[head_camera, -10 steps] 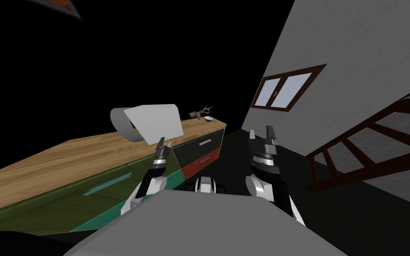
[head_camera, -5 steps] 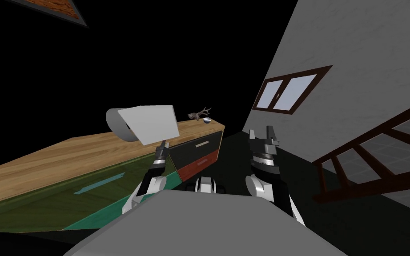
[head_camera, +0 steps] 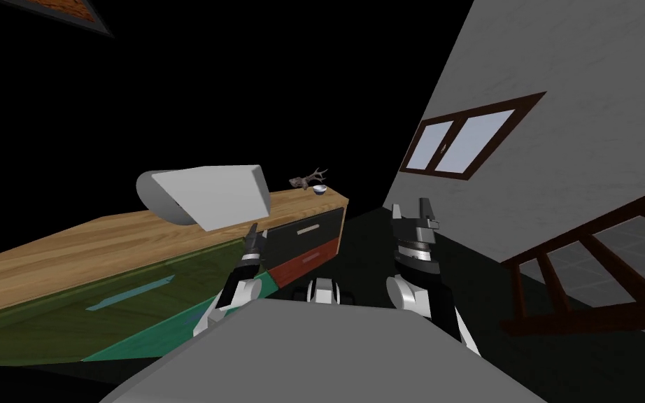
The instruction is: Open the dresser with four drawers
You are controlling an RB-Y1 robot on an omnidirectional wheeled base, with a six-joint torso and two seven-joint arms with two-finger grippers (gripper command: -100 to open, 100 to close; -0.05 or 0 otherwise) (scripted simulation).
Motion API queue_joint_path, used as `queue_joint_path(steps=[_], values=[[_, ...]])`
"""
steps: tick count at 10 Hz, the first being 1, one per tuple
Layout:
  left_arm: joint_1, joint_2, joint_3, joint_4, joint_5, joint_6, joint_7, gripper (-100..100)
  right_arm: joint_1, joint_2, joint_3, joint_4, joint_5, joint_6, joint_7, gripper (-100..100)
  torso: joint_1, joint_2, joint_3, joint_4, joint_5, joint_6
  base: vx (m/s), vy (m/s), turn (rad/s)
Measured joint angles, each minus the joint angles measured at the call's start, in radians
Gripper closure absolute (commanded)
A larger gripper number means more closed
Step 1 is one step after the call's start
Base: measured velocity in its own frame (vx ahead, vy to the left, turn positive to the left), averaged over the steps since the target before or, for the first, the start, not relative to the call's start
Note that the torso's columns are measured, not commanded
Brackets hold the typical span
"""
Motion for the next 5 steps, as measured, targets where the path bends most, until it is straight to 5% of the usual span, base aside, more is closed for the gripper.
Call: queue_joint_path(steps=[5], values=[[-0.026,-0.005,0.032,0.084,0.036,0.014,0.023,-100,0.000,0.000,0.000,0.000,0.000,0.000,0.000,0,-0.006,0.000,0.000,-0.003,0.002,0.001,0.064,-0.157,0.060]])
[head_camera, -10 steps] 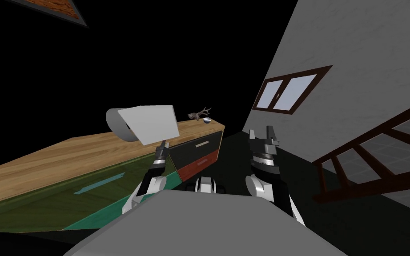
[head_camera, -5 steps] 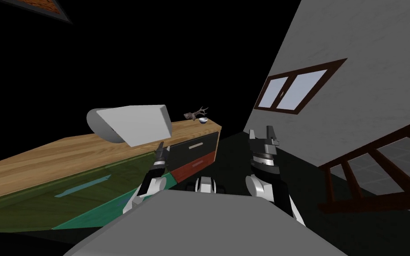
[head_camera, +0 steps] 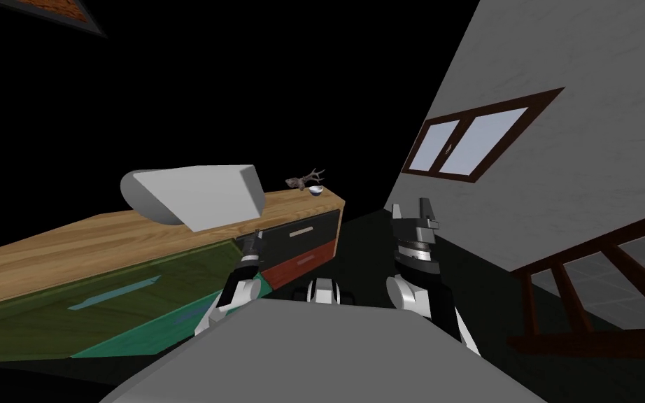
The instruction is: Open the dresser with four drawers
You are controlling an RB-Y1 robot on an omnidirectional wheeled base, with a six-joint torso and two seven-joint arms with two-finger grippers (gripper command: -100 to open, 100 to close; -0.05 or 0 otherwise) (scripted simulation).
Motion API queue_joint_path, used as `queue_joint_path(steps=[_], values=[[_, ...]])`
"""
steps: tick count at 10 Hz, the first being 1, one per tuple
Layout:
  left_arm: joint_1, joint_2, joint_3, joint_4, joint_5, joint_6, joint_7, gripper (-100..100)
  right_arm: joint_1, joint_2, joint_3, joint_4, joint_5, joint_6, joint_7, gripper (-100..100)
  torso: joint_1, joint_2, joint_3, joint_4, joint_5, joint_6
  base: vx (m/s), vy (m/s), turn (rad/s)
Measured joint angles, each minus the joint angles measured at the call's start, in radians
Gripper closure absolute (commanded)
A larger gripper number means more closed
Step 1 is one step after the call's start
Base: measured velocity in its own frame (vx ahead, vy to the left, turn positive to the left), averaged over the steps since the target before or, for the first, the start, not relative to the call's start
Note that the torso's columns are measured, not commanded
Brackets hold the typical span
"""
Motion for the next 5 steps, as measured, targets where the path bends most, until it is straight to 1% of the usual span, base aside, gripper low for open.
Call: queue_joint_path(steps=[1,2,3,4,5], values=[[-0.005,-0.003,0.007,0.020,0.010,0.007,0.007,-100,0.000,0.000,0.000,0.000,0.000,0.000,0.000,0,0.001,0.001,0.001,0.001,0.000,0.000,0.084,-0.229,0.078],[-0.007,-0.010,0.013,0.034,0.018,0.015,0.012,-100,0.000,0.000,0.000,0.000,0.000,0.000,0.000,0,0.003,0.002,0.001,0.001,0.001,0.000,0.083,-0.222,-0.006],[-0.010,-0.026,0.010,0.052,0.024,0.034,0.013,-100,0.000,0.000,0.000,0.000,0.000,0.000,0.000,0,0.006,0.007,0.003,0.006,-0.004,-0.007,0.097,-0.203,0.055],[-0.023,-0.033,0.013,0.086,0.032,0.042,0.018,-100,0.000,0.000,0.000,0.000,0.000,0.000,0.000,0,0.008,0.013,0.006,0.009,-0.005,-0.010,0.064,-0.187,0.077],[-0.025,-0.041,0.021,0.098,0.041,0.050,0.025,-100,0.000,0.000,0.000,0.000,0.000,0.000,0.000,0,0.009,0.015,0.008,0.010,-0.005,-0.009,0.030,-0.179,0.025]])
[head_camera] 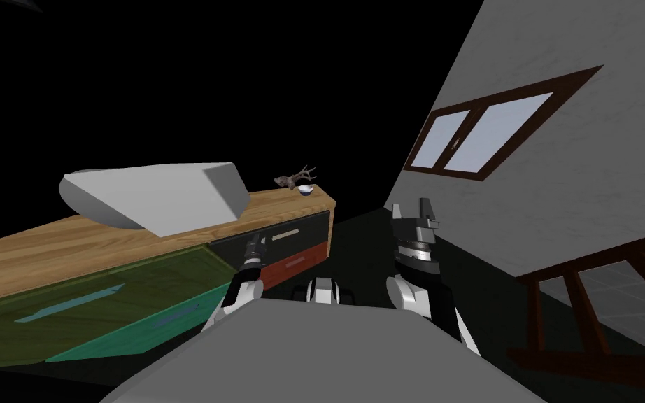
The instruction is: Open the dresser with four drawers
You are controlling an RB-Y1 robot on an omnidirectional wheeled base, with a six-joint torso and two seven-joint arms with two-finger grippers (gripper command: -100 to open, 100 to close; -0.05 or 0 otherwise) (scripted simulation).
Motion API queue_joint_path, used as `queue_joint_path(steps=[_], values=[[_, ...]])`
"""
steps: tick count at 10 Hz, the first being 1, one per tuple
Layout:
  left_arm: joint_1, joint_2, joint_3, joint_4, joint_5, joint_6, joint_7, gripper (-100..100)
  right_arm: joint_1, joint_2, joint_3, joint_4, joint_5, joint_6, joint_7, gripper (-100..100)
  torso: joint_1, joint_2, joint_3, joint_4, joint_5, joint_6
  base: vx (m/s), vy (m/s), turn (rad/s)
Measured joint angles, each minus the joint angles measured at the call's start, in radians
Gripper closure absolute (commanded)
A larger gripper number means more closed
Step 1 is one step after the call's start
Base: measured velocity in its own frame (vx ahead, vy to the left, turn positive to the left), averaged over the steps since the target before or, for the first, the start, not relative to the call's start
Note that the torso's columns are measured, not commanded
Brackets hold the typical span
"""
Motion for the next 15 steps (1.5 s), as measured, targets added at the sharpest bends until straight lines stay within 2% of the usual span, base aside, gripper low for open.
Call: queue_joint_path(steps=[6,7,12,14,15], values=[[-0.011,-0.111,0.019,0.053,0.029,0.030,0.019,-100,0.000,0.000,0.000,0.000,0.000,0.000,0.000,0,-0.001,0.004,0.002,0.002,-0.002,-0.003,0.033,-0.089,0.027],[-0.011,-0.112,0.019,0.052,0.029,0.031,0.019,-100,0.000,0.000,0.000,0.000,0.000,0.000,0.000,0,-0.001,0.004,0.002,0.002,-0.002,-0.003,-0.017,-0.006,-0.173],[-0.072,-0.111,0.121,0.104,0.050,0.042,0.005,-100,0.000,0.000,0.000,0.000,0.000,0.000,0.000,0,-0.004,0.002,0.001,0.001,-0.003,-0.003,-0.041,0.000,-0.181],[-0.087,-0.123,0.161,0.091,0.057,0.066,-0.009,-100,0.000,0.000,0.000,0.000,0.000,0.000,0.000,0,-0.004,0.002,0.000,0.001,-0.003,-0.003,-0.021,-0.002,-0.073],[-0.087,-0.123,0.163,0.090,0.057,0.069,-0.011,100,0.000,0.000,0.000,0.000,0.000,0.000,0.000,0,-0.004,0.001,0.000,0.001,-0.003,-0.003,0.015,0.005,0.204]])
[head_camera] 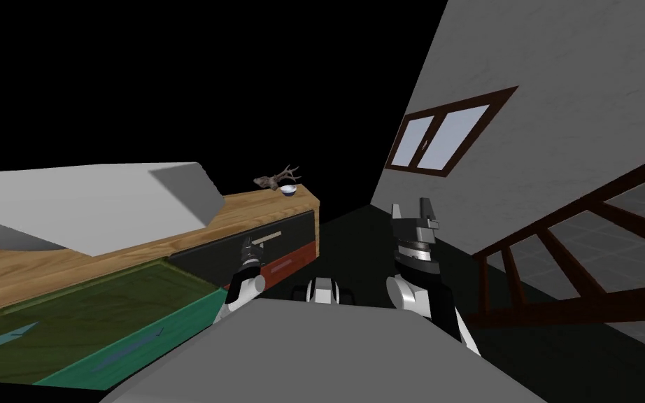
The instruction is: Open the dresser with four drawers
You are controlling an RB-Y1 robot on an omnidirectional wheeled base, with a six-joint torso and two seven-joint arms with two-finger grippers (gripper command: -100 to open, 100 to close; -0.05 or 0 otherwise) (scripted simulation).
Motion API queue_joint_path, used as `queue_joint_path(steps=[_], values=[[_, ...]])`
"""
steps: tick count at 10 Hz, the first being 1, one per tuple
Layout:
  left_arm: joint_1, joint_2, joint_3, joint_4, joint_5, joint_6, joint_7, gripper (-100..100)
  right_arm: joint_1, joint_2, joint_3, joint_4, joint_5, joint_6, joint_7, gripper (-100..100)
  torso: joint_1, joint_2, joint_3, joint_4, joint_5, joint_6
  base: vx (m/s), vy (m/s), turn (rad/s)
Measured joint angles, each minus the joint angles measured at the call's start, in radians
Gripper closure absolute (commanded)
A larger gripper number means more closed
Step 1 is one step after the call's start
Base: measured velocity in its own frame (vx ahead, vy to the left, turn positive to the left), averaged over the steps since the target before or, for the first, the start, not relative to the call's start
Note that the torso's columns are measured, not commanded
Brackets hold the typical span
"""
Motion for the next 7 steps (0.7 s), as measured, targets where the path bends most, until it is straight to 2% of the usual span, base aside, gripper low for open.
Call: queue_joint_path(steps=[7], values=[[0.056,0.008,-0.115,-0.025,-0.025,-0.036,0.021,100,0.000,0.000,0.000,0.000,0.000,0.000,0.000,0,0.001,-0.001,0.000,-0.001,0.002,0.001,0.033,0.001,0.143]])
